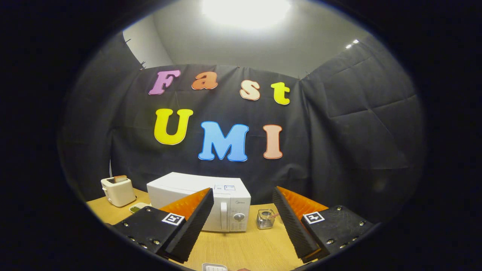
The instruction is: Open the microwave, put the food inside, and close the microwave door.
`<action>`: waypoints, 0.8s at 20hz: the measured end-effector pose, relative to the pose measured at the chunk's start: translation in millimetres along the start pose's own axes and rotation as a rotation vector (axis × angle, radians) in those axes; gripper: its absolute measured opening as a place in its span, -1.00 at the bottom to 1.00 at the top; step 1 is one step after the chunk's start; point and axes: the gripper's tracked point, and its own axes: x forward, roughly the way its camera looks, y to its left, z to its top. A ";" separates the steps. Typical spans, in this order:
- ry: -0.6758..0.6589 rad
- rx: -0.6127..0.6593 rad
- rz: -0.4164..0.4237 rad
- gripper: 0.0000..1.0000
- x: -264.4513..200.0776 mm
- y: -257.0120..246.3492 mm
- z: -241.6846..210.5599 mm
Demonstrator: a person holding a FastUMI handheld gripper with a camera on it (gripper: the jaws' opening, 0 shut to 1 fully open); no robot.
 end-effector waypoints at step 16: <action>0.160 0.094 0.123 0.98 130.7 22.4 -75.8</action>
